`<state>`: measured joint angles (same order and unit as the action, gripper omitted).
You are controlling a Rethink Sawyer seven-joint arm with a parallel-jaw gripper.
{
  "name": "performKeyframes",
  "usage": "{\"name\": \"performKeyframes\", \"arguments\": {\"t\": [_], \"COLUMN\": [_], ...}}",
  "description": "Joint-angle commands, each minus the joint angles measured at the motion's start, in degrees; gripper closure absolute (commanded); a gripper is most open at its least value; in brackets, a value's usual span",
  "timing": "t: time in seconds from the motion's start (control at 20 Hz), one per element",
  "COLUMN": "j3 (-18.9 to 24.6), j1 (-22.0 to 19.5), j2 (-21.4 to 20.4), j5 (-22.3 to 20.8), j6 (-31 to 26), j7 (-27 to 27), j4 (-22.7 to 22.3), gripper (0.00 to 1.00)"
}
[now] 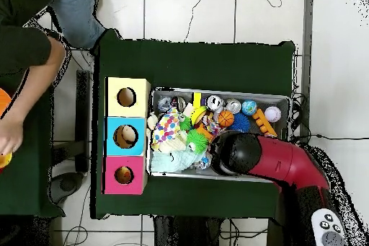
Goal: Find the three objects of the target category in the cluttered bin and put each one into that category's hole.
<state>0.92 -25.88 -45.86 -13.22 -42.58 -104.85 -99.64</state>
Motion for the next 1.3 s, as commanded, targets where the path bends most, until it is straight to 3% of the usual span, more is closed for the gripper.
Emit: {"name": "performKeyframes", "arguments": {"t": [0.05, 1.3], "j3": [0.67, 0.73], "j1": [0.43, -0.15], "j2": [1.32, 1.37], "j5": [2.32, 2.49], "j6": [-2.37, -1.90], "j7": [-7.11, -5.88], "j4": [-0.24, -0.42], "gripper": [1.00, 1.00]}}
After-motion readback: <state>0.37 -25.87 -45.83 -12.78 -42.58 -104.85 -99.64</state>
